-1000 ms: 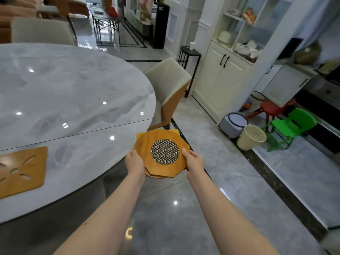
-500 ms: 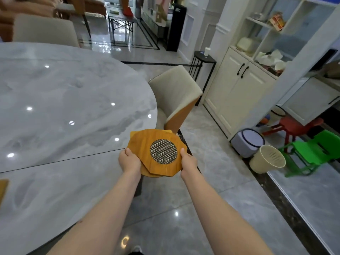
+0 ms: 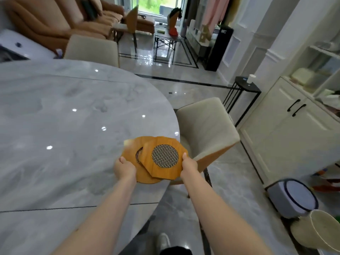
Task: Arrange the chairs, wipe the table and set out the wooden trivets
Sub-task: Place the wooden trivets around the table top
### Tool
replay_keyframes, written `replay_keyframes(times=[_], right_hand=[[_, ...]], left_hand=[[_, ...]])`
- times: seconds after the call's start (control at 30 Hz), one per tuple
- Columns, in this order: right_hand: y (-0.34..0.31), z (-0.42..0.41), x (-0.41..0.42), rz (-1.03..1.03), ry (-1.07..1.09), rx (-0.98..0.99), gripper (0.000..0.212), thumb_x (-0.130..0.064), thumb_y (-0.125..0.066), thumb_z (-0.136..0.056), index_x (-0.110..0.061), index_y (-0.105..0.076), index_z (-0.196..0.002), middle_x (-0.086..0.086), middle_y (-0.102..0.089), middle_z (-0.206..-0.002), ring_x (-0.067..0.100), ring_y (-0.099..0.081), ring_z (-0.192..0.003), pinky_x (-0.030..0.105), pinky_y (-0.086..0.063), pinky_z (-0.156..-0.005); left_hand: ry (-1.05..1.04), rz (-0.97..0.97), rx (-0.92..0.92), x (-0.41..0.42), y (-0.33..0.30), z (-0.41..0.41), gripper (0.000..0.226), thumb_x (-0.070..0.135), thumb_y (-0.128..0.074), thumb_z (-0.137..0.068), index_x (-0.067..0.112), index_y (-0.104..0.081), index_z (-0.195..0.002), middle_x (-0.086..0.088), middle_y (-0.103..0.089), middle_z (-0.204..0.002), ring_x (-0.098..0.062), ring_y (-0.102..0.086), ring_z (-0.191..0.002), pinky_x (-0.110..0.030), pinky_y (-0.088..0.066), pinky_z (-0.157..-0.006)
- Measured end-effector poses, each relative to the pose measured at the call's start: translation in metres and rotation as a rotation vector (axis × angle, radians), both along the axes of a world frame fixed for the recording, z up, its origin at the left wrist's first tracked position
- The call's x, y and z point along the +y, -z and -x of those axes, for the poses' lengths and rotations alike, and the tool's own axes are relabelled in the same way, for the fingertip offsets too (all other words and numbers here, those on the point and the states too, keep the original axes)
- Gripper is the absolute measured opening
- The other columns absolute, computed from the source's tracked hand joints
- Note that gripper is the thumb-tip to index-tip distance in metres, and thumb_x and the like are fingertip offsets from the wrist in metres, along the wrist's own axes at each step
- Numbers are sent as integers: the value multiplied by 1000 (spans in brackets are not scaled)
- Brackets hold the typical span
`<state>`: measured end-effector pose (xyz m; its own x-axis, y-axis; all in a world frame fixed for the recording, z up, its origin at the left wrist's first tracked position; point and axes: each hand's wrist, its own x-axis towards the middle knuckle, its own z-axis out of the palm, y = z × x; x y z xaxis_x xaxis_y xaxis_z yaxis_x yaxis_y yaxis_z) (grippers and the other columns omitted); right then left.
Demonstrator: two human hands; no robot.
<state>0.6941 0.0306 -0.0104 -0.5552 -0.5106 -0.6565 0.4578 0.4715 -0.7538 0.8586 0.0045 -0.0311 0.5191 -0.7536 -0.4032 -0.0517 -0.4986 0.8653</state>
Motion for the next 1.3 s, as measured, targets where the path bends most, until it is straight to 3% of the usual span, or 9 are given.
replay_keyframes(times=[0.2,0.33,0.5,0.63,0.77,0.87,1.03,1.2,1.3], right_hand=[[14,17,-120,35,-139,5,40,-21,-48,-99,0,-49,-133,15,-54,-133,31,-55,-113,43,-45,-99],[27,23,-183,-37,-169,60,37,-23,-48,-99,3,-55,-124,18,-58,-126,32,-56,-109,34,-43,-81],[55,22,-234,-75,-277,179,38,-24,-42,-101,4,-57,-122,19,-58,-127,34,-54,-117,35,-42,-89],[75,24,-255,-130,-304,204,38,-22,-41,-102,6,-56,-122,21,-57,-127,37,-52,-118,40,-42,-96],[89,25,-272,-119,-331,266,35,-22,-44,-100,-1,-57,-124,17,-59,-125,35,-54,-116,40,-44,-96],[100,28,-280,-139,-374,409,33,-21,-50,-96,-9,-58,-125,12,-61,-124,32,-55,-114,36,-44,-92],[102,28,-275,-76,-698,917,51,-30,-62,-90,-14,-48,-136,8,-40,-144,30,-32,-134,41,-27,-109],[122,27,-257,-45,-1153,1069,86,-57,-55,-86,-18,-17,-152,11,-2,-160,23,4,-148,43,-2,-117],[128,33,-254,-54,-1266,1109,90,-62,-46,-88,-20,-1,-153,11,11,-159,23,16,-146,45,6,-116]], left_hand=[[-269,-7,-35,-79,12,-12,36,11,-28,-101,-13,-52,-111,-29,-56,-119,-39,-53,-109,-38,-40,-91],[-397,-27,-69,-106,25,-26,36,11,-29,-101,-12,-54,-110,-29,-57,-116,-39,-54,-106,-39,-41,-89],[-517,-88,-56,-116,45,-41,36,15,-28,-102,-9,-53,-108,-26,-57,-115,-39,-55,-105,-40,-42,-92],[-557,-103,-71,-125,50,-42,31,13,-29,-102,-7,-52,-98,-29,-56,-113,-34,-52,-92,-41,-41,-91],[-547,-91,-78,-133,53,-40,35,14,-29,-103,-9,-54,-108,-25,-56,-112,-37,-53,-107,-40,-40,-93],[-537,-88,-84,-138,55,-37,30,15,-29,-103,-2,-53,-100,-14,-49,-97,-28,-49,-91,-38,-39,-86],[-518,-75,-85,-146,62,-31,26,14,-28,-103,2,-49,-92,-13,-48,-93,-22,-44,-86,-31,-33,-76],[-497,-81,-73,-152,70,-29,28,15,-29,-103,0,-49,-89,-14,-49,-89,-23,-45,-83,-32,-34,-75],[-492,-75,-53,-153,70,-28,28,15,-28,-103,1,-49,-88,-7,-46,-78,-23,-44,-82,-32,-34,-74]])
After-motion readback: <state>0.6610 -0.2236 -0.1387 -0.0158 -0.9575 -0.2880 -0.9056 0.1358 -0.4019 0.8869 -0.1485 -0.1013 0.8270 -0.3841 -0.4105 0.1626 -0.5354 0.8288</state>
